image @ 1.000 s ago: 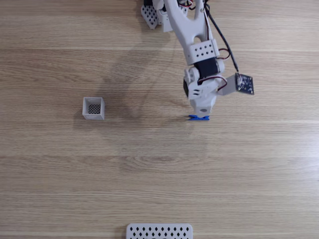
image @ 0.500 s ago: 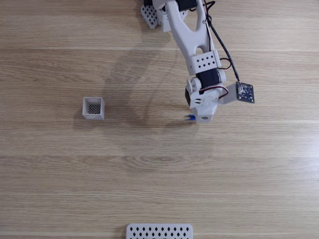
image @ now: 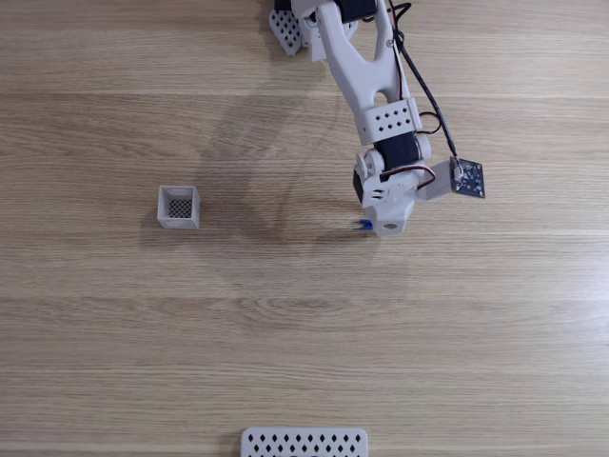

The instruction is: Grasp a peg and put it in the crate.

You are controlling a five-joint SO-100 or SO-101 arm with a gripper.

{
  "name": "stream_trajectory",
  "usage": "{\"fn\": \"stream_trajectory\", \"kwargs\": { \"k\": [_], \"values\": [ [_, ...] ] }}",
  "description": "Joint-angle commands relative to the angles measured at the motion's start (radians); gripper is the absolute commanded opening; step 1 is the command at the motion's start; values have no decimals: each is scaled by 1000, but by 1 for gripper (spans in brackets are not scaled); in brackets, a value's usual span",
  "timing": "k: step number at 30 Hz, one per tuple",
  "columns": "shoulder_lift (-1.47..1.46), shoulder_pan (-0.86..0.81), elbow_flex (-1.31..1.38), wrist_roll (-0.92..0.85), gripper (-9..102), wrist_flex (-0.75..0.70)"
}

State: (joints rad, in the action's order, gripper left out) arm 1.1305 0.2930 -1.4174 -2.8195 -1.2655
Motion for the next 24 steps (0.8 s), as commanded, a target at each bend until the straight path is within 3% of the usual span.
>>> {"fn": "stream_trajectory", "kwargs": {
  "k": [1, 6, 10, 18, 24],
  "values": [
    [57, -2, 64, 17, -1, 12],
    [152, -6, 5, 89, -1, 49],
    [290, -29, -98, 221, -1, 166],
    [644, -129, -486, 491, -1, 652],
    [959, -356, -798, 670, -1, 942]
  ]
}}
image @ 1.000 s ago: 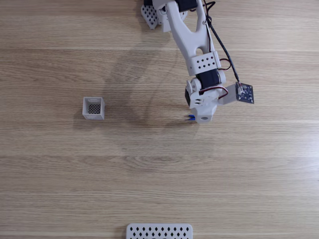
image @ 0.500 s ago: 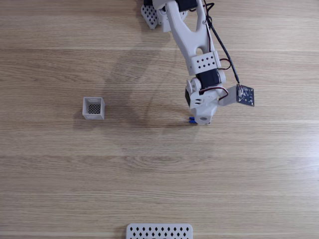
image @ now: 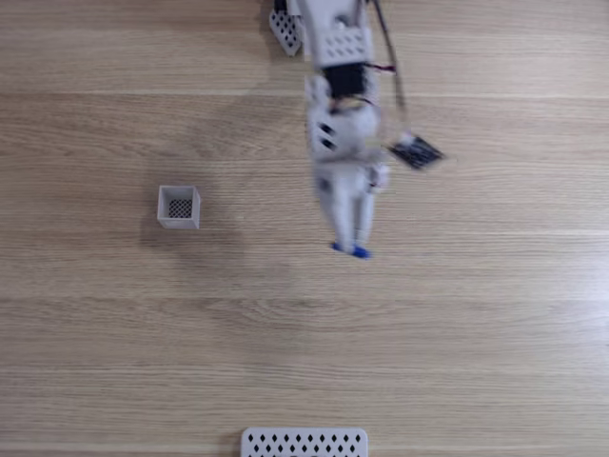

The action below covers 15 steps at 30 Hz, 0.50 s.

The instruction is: Grasp a peg and put it in the crate.

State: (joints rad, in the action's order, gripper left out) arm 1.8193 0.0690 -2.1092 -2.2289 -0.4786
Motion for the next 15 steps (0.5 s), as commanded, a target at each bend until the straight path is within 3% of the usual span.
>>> {"fn": "stream_trajectory", "kwargs": {
  "k": [1, 7, 15],
  "values": [
    [307, -163, -144, 118, -1, 189],
    [426, -304, -302, 295, -1, 397],
    [244, -509, -321, 678, -1, 604]
  ]
}}
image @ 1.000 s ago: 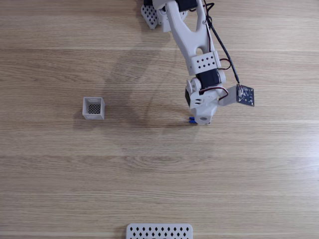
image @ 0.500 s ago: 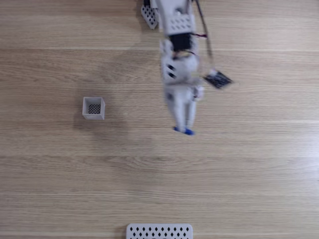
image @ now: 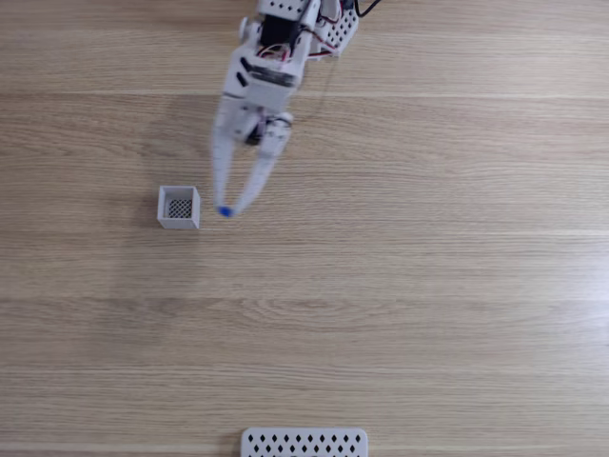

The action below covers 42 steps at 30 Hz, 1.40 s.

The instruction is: Grasp a peg and put it in the crate.

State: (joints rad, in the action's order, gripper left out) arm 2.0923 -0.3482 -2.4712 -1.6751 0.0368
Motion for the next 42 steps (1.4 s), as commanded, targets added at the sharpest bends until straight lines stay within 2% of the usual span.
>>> {"fn": "stream_trajectory", "kwargs": {
  "k": [1, 9, 20, 29, 38, 42],
  "values": [
    [-57, -117, 49, 155, -1, 103],
    [-216, -219, 71, 193, -1, 121],
    [-273, -245, 61, 190, -1, 118],
    [-259, -245, 69, 189, -1, -43],
    [-256, -245, 74, 187, -1, -72],
    [-227, -245, 61, 187, 7, -81]
  ]
}}
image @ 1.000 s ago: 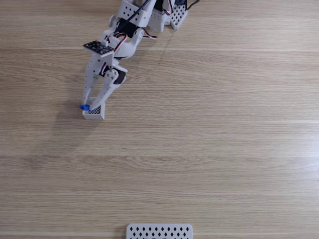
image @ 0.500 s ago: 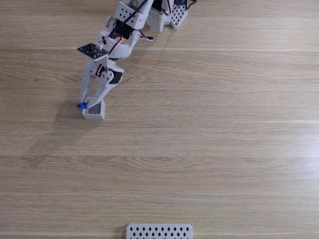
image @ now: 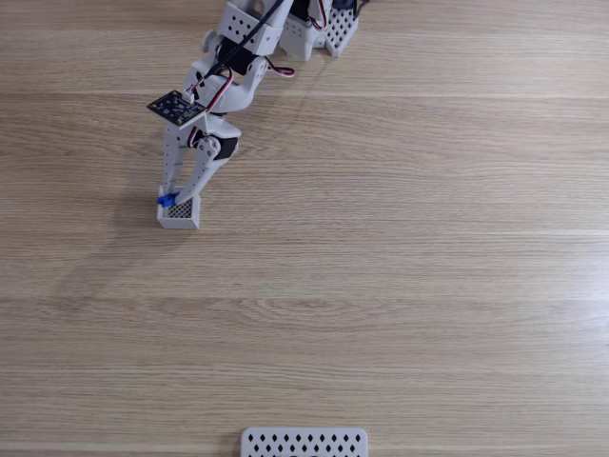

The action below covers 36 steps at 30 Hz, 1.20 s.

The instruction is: Grasp a peg and put it in the crate.

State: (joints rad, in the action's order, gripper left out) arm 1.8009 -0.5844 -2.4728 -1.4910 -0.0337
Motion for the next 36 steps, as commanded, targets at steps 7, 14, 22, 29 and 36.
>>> {"fn": "stream_trajectory", "kwargs": {
  "k": [7, 14, 22, 29, 36],
  "values": [
    [78, -9, 67, 5, 24, -12],
    [132, 8, 71, 5, -1, -14],
    [390, 206, 100, 8, -1, -305],
    [643, 495, 129, 3, -1, -796],
    [847, 600, 126, 3, -1, -1085]
  ]
}}
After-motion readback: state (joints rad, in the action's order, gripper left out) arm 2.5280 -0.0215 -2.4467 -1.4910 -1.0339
